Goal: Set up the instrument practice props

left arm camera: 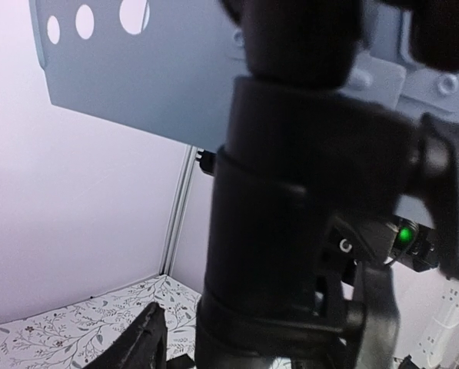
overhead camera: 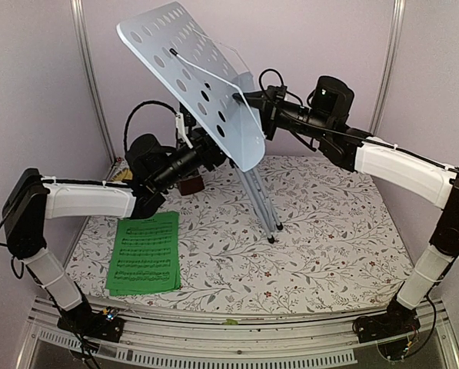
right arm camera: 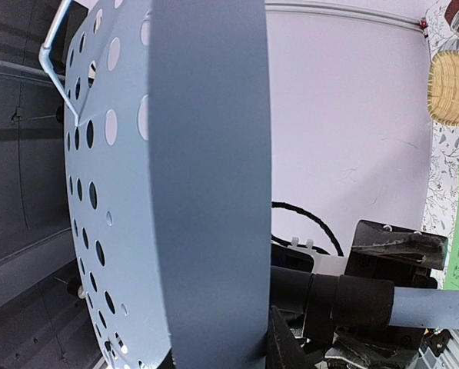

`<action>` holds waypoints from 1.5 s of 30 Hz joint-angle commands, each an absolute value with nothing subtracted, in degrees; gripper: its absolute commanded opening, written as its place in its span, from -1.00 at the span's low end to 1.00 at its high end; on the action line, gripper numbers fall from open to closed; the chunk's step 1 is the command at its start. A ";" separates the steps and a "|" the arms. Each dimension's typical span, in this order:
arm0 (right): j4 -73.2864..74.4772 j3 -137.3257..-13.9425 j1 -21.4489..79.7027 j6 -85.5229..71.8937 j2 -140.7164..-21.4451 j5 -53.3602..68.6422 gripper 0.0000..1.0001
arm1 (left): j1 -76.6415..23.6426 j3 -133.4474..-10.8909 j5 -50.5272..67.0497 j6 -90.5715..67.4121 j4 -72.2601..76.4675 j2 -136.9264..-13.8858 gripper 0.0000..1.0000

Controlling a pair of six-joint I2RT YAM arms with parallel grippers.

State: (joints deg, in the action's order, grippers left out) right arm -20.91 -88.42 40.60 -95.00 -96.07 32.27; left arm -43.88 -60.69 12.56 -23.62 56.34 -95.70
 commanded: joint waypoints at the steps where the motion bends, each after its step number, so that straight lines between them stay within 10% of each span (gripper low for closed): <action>1: -35.76 -91.03 40.70 -94.07 -89.20 29.62 -0.84 | -42.53 -60.10 13.00 -21.58 57.14 -93.37 -0.02; 11: -36.12 -90.11 40.68 -94.07 -88.81 29.73 -0.82 | -42.41 -64.24 14.83 -19.09 52.84 -94.96 -0.55; 16: -36.04 -87.46 40.28 -93.14 -87.88 29.59 -0.33 | -42.44 -67.69 15.01 -17.60 47.72 -94.78 -1.00; 26: -31.09 -75.64 35.78 -78.41 -77.58 22.17 0.71 | -42.85 -76.81 10.08 -15.89 34.93 -94.35 -1.00; 45: -29.39 -35.08 29.65 -35.96 -56.98 2.58 0.96 | -45.08 -92.50 8.61 -15.49 22.31 -99.51 -1.00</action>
